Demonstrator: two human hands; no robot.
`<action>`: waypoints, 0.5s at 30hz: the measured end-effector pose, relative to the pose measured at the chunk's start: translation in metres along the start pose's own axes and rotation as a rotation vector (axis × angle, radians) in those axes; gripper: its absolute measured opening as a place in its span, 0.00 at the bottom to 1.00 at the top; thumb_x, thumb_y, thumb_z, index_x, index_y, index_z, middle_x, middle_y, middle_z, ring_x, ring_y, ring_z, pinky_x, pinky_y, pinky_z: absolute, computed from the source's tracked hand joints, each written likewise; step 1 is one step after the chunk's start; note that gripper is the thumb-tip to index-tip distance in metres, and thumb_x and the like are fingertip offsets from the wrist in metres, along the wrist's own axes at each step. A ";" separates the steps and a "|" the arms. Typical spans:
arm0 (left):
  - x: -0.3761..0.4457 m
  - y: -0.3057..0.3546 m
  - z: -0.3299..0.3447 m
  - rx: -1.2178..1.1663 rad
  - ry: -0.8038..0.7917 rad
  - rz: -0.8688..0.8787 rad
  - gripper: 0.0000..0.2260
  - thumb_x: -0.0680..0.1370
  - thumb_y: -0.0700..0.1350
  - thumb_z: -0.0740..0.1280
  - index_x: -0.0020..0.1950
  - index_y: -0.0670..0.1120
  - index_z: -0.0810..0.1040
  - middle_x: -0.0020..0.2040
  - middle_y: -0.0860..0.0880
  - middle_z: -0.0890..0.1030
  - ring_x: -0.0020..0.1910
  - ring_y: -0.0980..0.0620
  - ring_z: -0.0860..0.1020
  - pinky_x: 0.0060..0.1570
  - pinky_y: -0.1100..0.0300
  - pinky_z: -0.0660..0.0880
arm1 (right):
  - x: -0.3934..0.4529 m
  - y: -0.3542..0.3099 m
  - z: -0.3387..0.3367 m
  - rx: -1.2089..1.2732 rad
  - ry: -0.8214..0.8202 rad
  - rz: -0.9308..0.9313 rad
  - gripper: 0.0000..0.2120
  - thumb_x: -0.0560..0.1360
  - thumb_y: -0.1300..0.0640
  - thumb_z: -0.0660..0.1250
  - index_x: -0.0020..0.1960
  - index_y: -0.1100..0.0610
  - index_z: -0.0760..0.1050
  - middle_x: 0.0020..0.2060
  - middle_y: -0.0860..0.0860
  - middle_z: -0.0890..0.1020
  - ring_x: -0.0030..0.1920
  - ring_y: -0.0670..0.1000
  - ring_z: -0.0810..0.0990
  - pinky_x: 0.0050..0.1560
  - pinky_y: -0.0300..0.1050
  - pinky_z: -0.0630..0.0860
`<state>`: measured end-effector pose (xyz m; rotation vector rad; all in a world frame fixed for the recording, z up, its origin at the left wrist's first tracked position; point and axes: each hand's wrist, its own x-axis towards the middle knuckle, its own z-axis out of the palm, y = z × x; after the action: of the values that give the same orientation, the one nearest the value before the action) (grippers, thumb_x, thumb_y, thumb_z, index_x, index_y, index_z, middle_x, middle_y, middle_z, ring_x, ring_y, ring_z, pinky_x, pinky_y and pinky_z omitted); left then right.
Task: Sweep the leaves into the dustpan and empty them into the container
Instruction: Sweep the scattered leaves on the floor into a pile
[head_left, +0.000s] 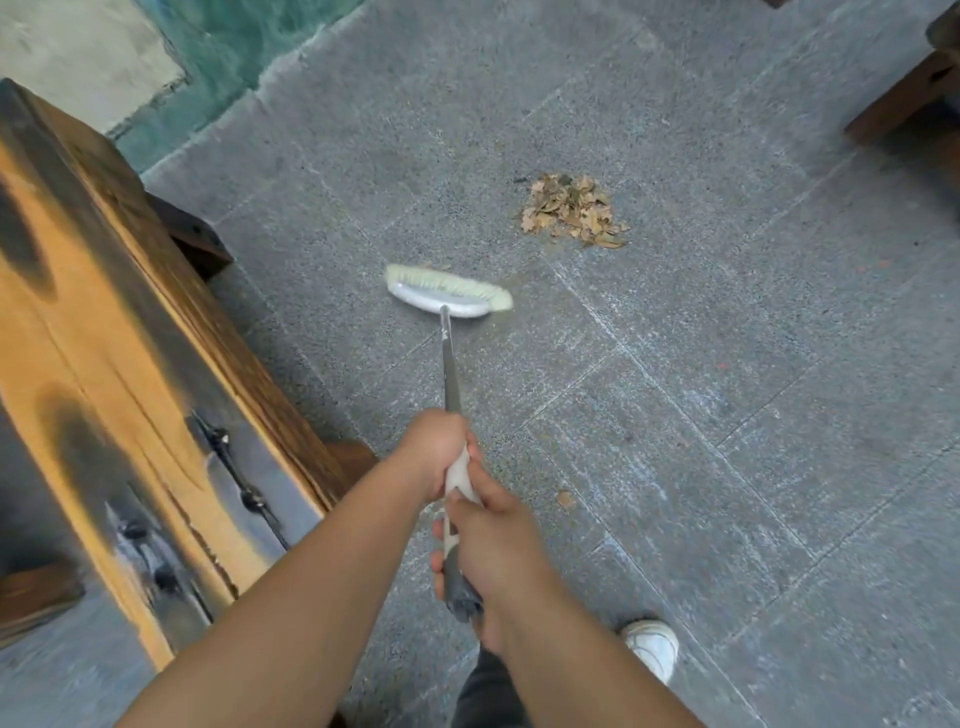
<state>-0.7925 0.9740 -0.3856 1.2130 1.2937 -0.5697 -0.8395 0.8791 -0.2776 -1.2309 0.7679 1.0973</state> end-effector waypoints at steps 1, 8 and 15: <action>0.004 0.009 0.000 0.010 -0.013 0.011 0.10 0.73 0.31 0.53 0.33 0.40 0.67 0.26 0.45 0.68 0.20 0.51 0.66 0.21 0.65 0.65 | 0.005 -0.005 0.005 0.045 0.007 0.001 0.20 0.82 0.59 0.58 0.67 0.38 0.70 0.33 0.55 0.73 0.22 0.48 0.70 0.21 0.37 0.68; 0.030 0.067 0.024 0.132 -0.106 0.073 0.09 0.74 0.32 0.53 0.36 0.40 0.67 0.27 0.46 0.69 0.23 0.51 0.67 0.23 0.63 0.66 | 0.040 -0.045 0.010 0.134 0.062 -0.054 0.21 0.81 0.59 0.58 0.70 0.40 0.67 0.32 0.54 0.73 0.24 0.48 0.71 0.23 0.38 0.69; -0.008 0.082 0.050 0.121 -0.129 0.135 0.06 0.71 0.32 0.55 0.39 0.37 0.70 0.27 0.45 0.71 0.26 0.49 0.69 0.30 0.59 0.66 | 0.003 -0.065 -0.011 0.198 0.083 -0.091 0.21 0.81 0.60 0.59 0.70 0.43 0.69 0.32 0.54 0.74 0.22 0.48 0.71 0.22 0.37 0.69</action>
<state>-0.7026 0.9539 -0.3583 1.3298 1.0729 -0.6250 -0.7763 0.8702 -0.2606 -1.1371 0.8544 0.8784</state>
